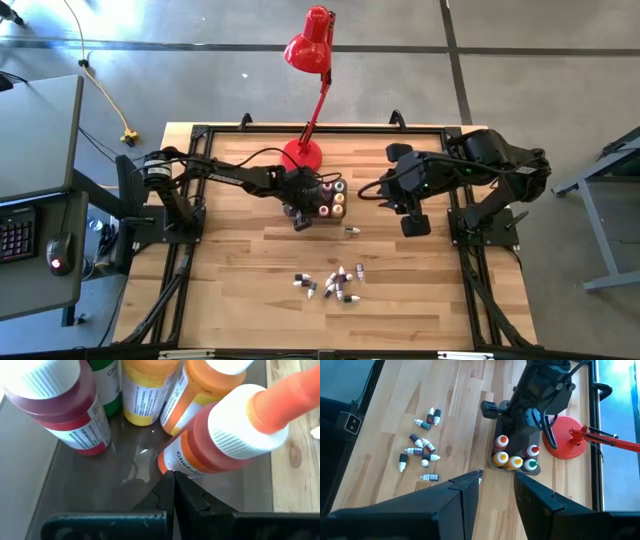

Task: Pick & Place food coloring
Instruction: Adjust the large orange food coloring bottle in the black bin

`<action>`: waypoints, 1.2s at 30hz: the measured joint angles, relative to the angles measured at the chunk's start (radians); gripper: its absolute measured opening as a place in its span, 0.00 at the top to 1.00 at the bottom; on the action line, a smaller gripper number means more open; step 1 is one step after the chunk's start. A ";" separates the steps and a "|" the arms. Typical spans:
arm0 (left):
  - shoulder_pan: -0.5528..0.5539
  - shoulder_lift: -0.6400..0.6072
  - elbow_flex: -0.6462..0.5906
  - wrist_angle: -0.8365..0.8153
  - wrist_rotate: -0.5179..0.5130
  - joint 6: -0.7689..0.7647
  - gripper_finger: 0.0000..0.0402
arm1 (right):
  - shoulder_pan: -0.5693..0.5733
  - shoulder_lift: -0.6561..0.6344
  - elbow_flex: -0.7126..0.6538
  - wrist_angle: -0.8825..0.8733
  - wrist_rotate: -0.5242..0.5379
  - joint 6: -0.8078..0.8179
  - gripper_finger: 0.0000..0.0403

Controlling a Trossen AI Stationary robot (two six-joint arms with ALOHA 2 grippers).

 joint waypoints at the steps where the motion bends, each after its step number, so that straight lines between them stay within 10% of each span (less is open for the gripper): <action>1: 0.000 0.000 0.000 0.000 0.000 0.000 1.00 | 0.000 0.000 0.000 0.000 0.000 0.000 0.71; 36: 0.000 0.000 0.002 0.073 -0.028 -0.005 1.00 | 0.000 0.000 0.000 0.001 0.000 0.000 0.71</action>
